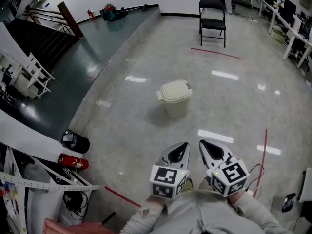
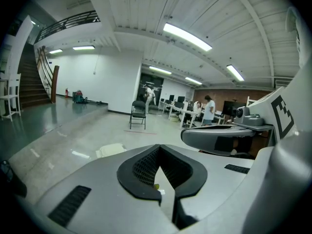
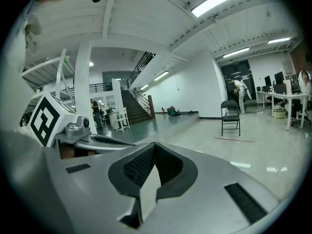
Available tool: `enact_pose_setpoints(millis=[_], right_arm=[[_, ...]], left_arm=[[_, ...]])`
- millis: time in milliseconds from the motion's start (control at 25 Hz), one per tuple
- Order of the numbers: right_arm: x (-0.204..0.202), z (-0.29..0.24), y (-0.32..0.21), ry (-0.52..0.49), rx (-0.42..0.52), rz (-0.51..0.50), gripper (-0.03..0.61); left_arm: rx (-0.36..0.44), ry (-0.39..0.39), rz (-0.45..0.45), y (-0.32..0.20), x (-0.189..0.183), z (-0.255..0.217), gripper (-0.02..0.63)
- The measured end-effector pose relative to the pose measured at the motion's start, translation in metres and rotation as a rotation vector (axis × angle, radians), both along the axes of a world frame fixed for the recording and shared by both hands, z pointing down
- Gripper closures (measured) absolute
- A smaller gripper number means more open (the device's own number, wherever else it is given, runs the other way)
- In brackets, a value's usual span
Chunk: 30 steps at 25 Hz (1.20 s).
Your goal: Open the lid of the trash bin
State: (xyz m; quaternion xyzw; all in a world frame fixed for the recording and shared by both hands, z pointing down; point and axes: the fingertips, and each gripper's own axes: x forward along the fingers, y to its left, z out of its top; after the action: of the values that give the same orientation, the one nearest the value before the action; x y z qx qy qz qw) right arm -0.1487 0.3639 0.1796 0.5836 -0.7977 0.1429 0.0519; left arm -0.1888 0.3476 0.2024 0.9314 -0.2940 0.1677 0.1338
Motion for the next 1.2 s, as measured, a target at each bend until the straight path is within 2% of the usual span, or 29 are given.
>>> enact_pose_setpoints(millis=[280,520,1200], right_arm=[[-0.002,0.004,-0.014,0.014,-0.015,-0.02,0.578],[0.02,0.008,-0.037,0.008,-0.015,-0.032,0.578],[0.13,-0.007,-0.154,0.042,-0.013,-0.153,0.578]], left_arm=[[-0.023,-0.01,-0.011,-0.014,-0.001,0.008,0.609],[-0.018,-0.023,-0.033,-0.039,0.017,0.012,0.609],[-0.026,-0.031,-0.175,-0.144,0.114,0.005,0.609]])
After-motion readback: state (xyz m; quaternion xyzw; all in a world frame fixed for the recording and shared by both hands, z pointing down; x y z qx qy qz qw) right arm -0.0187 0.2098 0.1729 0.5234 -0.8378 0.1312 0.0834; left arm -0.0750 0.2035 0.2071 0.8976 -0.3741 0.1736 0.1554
